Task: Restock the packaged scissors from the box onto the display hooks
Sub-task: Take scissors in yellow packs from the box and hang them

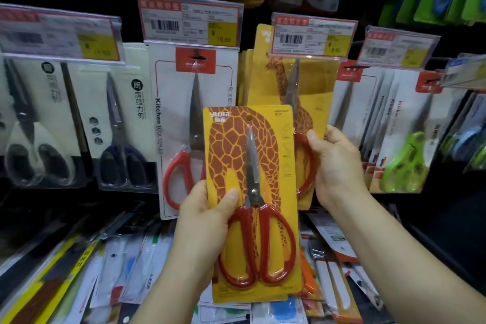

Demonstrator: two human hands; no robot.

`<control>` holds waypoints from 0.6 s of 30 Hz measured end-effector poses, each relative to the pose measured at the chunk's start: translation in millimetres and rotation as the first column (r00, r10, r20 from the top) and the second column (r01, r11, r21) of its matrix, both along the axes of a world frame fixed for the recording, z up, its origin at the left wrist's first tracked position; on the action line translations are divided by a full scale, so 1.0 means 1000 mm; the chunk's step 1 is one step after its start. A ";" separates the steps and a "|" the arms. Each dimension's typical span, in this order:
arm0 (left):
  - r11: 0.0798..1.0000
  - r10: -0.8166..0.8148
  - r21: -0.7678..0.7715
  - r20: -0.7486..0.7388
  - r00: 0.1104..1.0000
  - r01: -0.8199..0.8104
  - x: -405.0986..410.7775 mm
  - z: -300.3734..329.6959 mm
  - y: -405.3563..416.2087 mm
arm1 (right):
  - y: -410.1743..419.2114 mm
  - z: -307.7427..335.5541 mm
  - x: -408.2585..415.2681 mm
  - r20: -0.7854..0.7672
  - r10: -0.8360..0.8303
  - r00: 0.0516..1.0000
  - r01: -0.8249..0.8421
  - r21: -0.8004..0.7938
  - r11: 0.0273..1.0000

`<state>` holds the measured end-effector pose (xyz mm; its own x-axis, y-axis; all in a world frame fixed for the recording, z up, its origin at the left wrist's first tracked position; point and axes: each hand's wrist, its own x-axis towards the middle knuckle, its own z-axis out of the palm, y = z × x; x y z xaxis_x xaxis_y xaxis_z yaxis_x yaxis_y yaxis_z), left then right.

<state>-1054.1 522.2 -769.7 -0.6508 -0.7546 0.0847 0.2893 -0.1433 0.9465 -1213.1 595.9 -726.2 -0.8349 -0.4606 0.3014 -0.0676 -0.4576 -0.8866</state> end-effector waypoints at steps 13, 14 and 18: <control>0.999 -0.018 0.029 -0.006 1.000 0.018 0.002 -0.001 -0.001 | 0.006 0.001 0.003 -0.116 -0.157 0.981 0.172 0.130 0.976; 0.999 -0.022 0.028 0.003 1.000 0.022 0.002 -0.002 -0.001 | 0.004 0.003 0.004 -0.123 -0.155 0.980 0.171 0.129 0.977; 1.000 -0.021 0.022 0.020 1.000 0.020 -0.002 -0.004 0.001 | -0.001 0.006 0.002 -0.110 -0.124 0.986 0.138 0.126 0.982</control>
